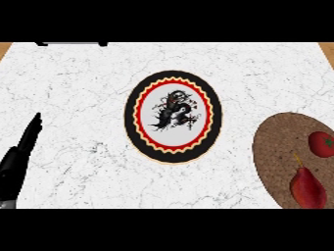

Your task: Pick the pear from the placemat and place it in the plate

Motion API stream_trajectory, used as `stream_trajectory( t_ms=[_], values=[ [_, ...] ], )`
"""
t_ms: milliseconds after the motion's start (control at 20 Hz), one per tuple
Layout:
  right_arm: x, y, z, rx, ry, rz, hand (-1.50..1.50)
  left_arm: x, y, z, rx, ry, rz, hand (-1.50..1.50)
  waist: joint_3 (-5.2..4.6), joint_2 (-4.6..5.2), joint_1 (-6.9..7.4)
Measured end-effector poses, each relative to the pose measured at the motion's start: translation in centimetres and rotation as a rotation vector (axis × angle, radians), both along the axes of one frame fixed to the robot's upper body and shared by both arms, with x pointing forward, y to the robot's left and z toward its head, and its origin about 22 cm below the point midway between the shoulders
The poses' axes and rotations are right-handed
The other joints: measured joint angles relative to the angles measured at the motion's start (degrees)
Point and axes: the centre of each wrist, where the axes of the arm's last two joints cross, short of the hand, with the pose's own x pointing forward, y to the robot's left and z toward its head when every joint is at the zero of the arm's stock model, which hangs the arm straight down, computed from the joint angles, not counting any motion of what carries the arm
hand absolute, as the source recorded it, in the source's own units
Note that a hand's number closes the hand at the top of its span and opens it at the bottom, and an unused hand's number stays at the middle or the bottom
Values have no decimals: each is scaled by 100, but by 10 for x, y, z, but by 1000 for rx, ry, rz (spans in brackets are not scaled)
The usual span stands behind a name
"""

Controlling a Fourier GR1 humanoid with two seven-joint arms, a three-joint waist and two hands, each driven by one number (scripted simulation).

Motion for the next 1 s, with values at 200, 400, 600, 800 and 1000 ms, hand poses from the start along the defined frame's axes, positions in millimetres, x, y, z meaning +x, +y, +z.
stream_trajectory(
  t_ms=[200, 400, 600, 800, 1000],
  values=[
    [12, -4, -13, -12, 61, 53, -150, 0, 6, 0, -4, 6, 2, 0, 0, -5, -8],
    [20, -4, -28, -11, 91, 84, -150, -5, 9, 2, 0, 2, 7, 0, 2, -9, -18],
    [22, -5, -38, 1, 115, 123, -150, -13, 6, 4, 4, -1, 7, 0, 1, -13, -25],
    [25, -5, -52, 17, 131, 155, -150, -12, 10, 0, 2, 2, 7, 0, 1, -12, -33],
    [28, 3, -61, 17, 164, 168, -150, -2, 1, -2, 6, -2, 13, 0, 1, -12, -39]
  ],
)
